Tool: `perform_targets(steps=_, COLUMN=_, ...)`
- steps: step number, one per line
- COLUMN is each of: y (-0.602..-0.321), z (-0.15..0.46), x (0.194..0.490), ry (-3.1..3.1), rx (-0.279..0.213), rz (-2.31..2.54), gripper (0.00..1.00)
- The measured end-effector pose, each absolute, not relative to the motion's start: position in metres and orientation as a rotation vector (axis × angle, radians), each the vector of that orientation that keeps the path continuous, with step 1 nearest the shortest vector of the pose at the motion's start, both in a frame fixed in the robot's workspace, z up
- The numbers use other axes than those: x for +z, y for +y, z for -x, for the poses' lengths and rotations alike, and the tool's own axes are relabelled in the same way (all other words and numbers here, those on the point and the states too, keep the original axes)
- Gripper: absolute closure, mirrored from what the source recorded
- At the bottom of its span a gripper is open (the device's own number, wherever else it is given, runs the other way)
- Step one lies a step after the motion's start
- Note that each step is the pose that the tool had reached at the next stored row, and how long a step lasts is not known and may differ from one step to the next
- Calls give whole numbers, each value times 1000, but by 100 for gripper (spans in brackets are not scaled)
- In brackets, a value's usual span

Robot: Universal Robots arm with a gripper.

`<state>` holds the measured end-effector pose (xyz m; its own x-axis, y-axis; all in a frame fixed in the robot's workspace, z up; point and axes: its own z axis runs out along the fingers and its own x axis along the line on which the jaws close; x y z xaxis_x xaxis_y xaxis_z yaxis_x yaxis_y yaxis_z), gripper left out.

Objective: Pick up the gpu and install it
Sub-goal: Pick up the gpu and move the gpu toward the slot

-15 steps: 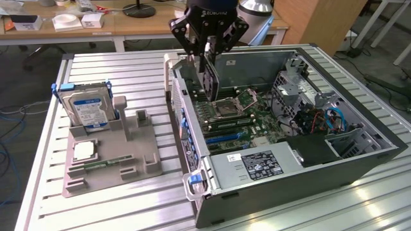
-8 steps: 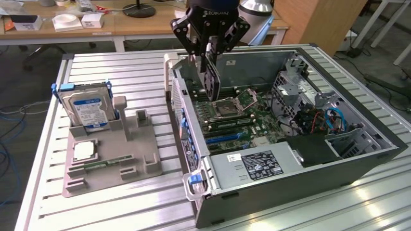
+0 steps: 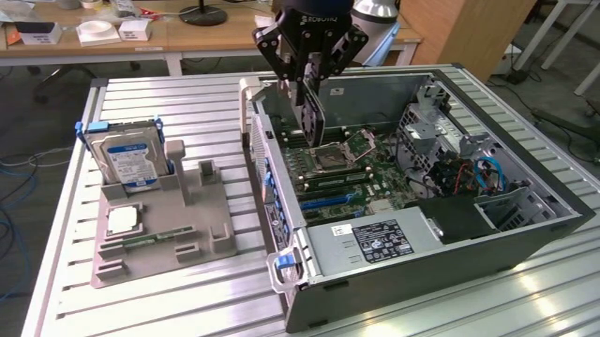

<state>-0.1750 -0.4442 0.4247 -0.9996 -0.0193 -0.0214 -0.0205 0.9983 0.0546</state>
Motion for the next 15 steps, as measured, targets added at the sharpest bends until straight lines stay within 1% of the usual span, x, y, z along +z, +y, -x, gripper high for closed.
perform_targets(steps=15, y=-444, z=153, x=424, ry=3119, rx=85, rz=31, gripper=74)
